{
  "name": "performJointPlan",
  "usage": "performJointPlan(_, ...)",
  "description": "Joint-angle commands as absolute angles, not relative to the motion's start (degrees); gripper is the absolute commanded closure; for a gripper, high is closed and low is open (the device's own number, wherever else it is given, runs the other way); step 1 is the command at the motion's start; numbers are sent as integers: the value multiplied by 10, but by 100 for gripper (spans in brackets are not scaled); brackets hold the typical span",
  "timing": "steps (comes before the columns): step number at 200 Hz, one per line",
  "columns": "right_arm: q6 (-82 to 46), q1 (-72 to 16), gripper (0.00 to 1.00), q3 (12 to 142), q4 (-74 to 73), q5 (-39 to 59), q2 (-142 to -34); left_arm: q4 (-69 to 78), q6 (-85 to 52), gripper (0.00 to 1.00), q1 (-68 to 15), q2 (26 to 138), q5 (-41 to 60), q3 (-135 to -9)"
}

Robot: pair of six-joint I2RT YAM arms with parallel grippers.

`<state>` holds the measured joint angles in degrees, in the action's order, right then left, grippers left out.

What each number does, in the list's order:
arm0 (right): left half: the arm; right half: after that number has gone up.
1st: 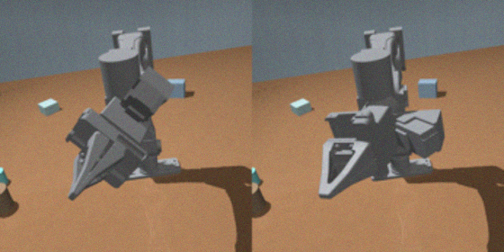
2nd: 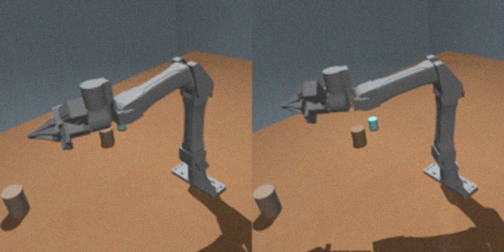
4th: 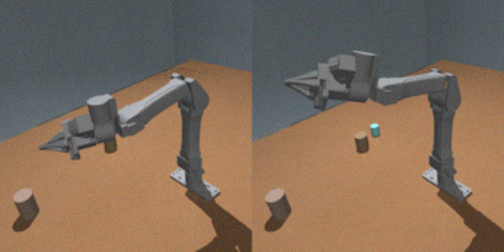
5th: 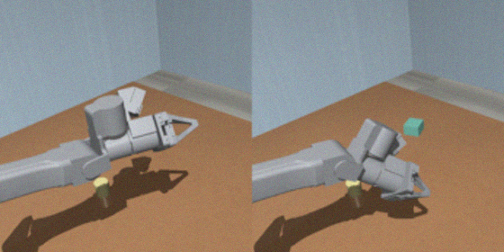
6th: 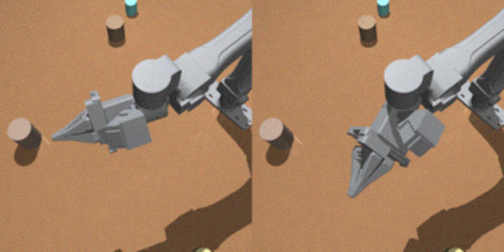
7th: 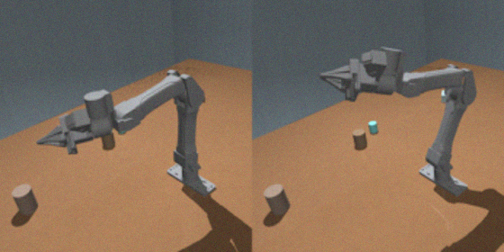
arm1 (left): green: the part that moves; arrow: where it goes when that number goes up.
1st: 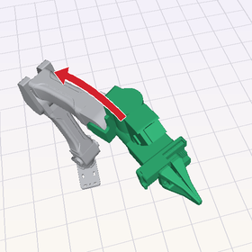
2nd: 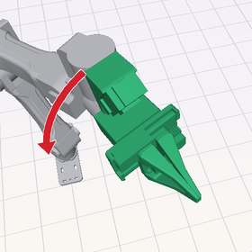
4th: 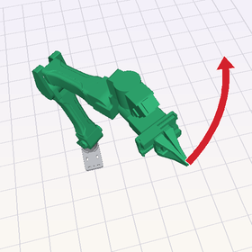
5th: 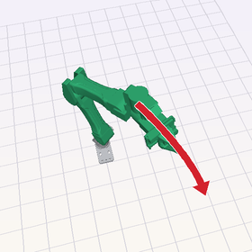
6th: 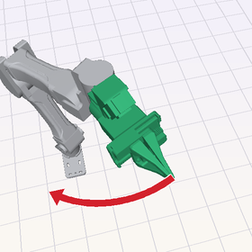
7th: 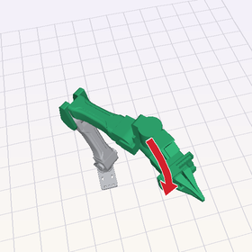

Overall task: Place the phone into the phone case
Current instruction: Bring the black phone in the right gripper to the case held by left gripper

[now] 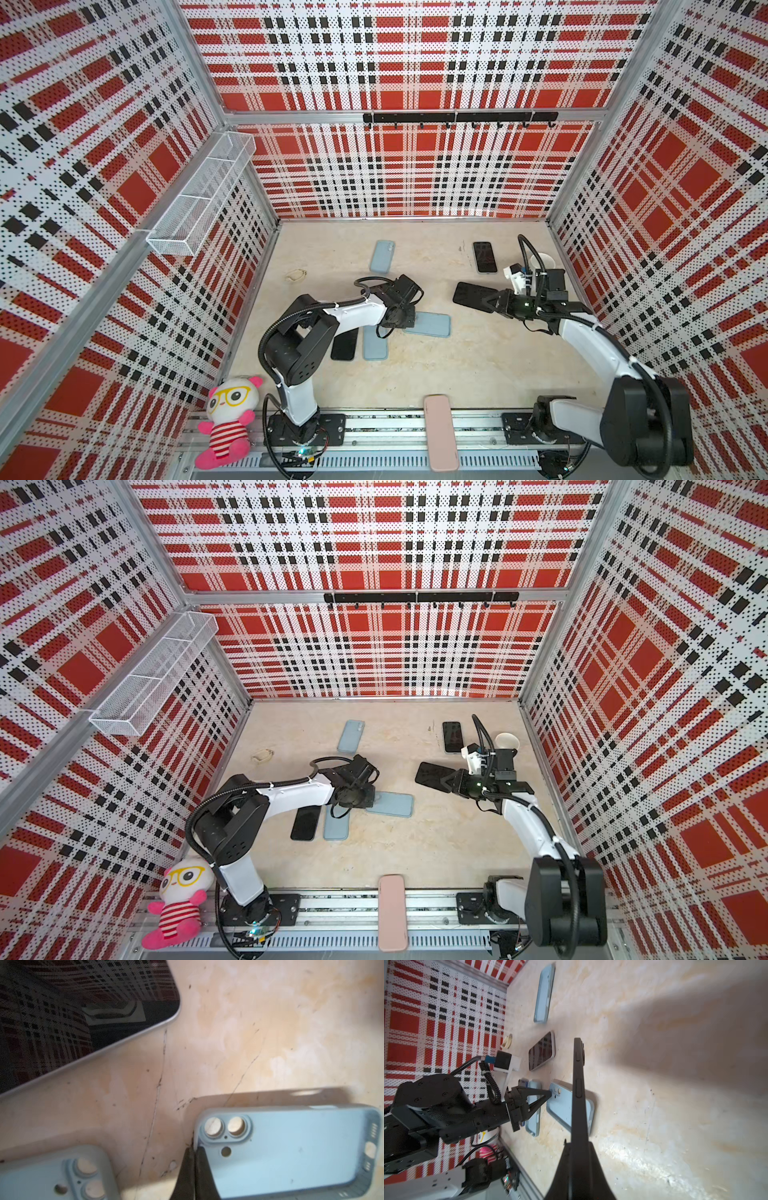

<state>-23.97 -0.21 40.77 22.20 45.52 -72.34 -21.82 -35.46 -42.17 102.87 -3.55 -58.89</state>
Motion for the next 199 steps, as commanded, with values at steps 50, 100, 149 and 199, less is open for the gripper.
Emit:
performJointPlan(50, -197, -54, 89, 424, 265, 553, -795, -200, -369, 67, -444, 984, -66, -587)
performJointPlan(100, -236, -84, 89, 410, 210, 559, -824, -93, -403, 43, -419, 948, 34, -535)
performJointPlan(149, -280, -93, 90, 391, 149, 559, -848, -45, -406, 45, -402, 950, 57, -501)
performJointPlan(199, -310, -110, 91, 376, 112, 565, -864, -8, -416, 48, -398, 956, 84, -478)
